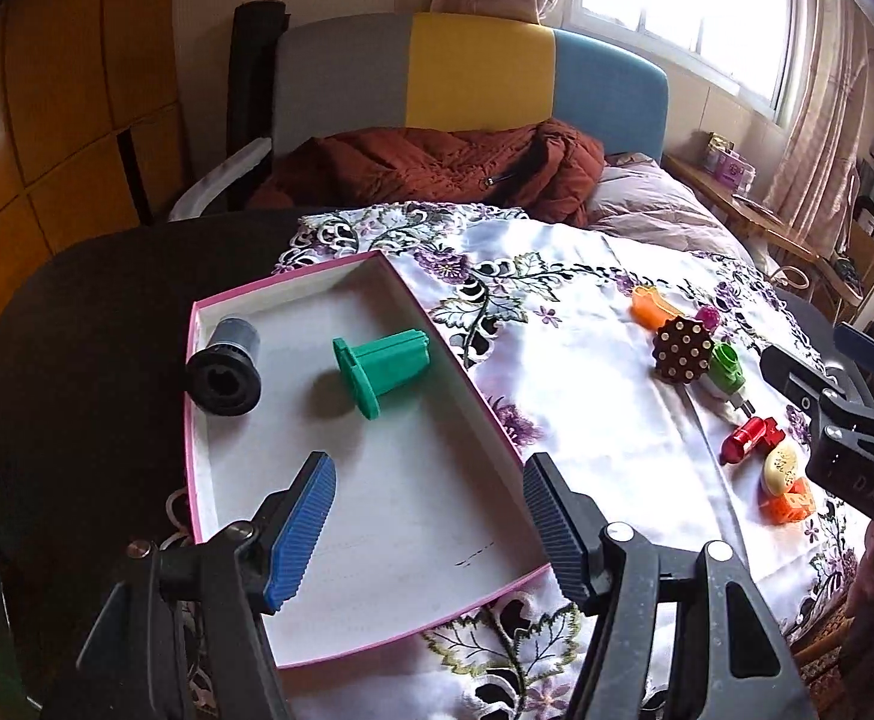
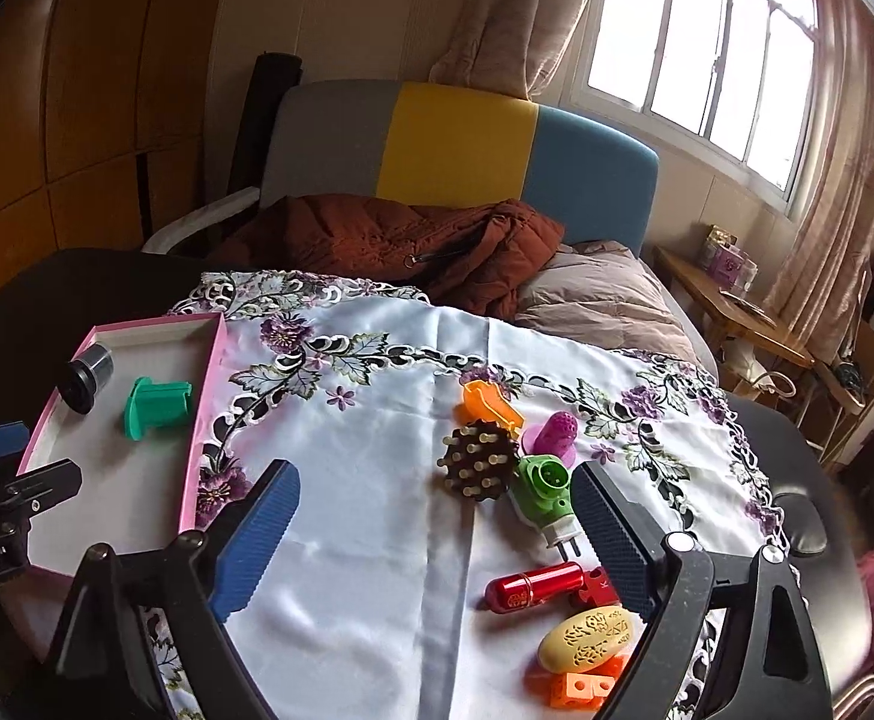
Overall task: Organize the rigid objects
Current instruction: 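Move the left tool to the red cylinder and grasp it, then grasp the green plug-in device with the right tool while the left tool lifts the red cylinder, then carry the red cylinder into the tray and open the left tool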
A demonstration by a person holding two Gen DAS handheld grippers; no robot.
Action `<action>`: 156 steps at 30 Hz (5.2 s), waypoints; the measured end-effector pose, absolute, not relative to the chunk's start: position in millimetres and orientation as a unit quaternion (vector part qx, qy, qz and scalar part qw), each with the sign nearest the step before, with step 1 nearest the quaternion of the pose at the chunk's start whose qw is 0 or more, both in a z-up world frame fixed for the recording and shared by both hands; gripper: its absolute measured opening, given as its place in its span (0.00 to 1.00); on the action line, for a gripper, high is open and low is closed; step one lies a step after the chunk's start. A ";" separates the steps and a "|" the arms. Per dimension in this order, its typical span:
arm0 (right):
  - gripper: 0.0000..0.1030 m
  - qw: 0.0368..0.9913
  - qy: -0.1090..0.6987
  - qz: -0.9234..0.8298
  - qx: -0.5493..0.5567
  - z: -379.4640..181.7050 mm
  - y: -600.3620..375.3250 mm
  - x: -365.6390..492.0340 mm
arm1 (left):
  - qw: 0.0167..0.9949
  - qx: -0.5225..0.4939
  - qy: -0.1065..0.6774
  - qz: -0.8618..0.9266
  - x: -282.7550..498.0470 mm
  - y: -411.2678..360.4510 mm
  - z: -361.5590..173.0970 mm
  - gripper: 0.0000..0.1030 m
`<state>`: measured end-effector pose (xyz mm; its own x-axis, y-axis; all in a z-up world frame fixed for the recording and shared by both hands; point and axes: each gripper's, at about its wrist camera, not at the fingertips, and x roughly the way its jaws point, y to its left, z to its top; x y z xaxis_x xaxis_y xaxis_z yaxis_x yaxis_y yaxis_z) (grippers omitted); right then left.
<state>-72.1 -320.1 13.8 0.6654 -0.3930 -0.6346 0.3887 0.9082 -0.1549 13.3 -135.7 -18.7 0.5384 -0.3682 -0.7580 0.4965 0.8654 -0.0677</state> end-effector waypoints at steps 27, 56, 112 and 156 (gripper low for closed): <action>0.94 0.804 0.272 -0.445 0.287 -17.4 -546.7 -169.1 | 0.735 0.209 0.423 -0.488 -31.5 -335.6 -67.1 0.59; 0.94 0.823 0.353 -0.342 0.285 -42.7 -533.9 -130.6 | 0.755 0.199 0.431 -0.451 -21.9 -325.1 -110.4 0.25; 0.51 0.827 0.546 -0.109 0.074 -125.5 -438.1 -25.2 | 0.831 0.099 0.399 -0.376 -16.6 -217.3 -48.2 0.25; 0.51 0.839 0.532 -0.114 0.010 -125.1 -422.9 -27.0 | 0.878 -0.004 0.437 -0.196 35.8 -66.5 -50.1 0.25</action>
<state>-27.0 -422.9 -125.1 0.4072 -0.1810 -0.8952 0.2019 0.9738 -0.1050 35.8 -66.5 -50.1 0.5413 -0.3470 -0.7659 0.3401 0.9234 -0.1780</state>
